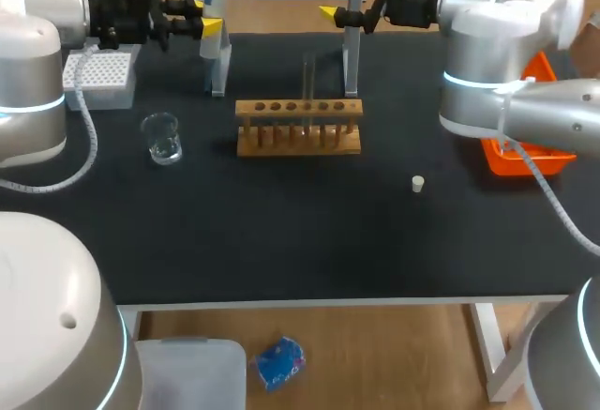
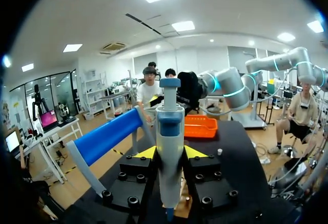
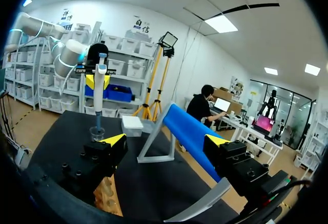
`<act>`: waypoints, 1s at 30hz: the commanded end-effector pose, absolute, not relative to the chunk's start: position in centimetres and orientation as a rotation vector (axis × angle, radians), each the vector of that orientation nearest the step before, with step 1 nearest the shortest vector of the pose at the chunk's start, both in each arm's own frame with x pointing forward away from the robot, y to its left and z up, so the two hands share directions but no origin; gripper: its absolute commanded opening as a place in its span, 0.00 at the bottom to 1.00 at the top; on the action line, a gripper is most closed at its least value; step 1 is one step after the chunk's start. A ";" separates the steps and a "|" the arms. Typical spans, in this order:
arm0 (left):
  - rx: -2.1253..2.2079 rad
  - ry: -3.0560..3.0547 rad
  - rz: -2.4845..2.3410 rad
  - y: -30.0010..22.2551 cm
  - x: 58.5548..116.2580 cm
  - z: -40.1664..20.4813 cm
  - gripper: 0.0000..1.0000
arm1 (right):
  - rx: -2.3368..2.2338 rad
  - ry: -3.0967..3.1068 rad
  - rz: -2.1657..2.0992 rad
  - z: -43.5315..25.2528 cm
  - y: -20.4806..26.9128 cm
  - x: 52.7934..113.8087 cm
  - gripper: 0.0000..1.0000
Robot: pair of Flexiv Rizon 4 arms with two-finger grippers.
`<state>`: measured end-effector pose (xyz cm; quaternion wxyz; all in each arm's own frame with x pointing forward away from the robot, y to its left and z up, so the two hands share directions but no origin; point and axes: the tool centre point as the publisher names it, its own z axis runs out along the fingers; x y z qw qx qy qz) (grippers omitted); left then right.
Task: Invert the test tube, pick up the pipette, mount the tip to pipette, aspirate from beaker and dispense into the tube, eject the tip, return the pipette, and cap with the stopper.
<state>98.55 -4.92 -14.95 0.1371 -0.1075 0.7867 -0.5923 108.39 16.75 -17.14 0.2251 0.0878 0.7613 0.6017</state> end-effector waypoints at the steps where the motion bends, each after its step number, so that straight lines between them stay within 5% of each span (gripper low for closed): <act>1: -0.396 2.241 -1.666 -5.2 100.7 -14.7 0.00 | 0.242 2.100 1.659 -17.1 16.7 108.4 1.00; 30: -0.922 2.129 -1.404 -7.4 110.3 -17.3 0.00 | 0.242 2.100 1.659 -17.1 16.7 108.4 1.00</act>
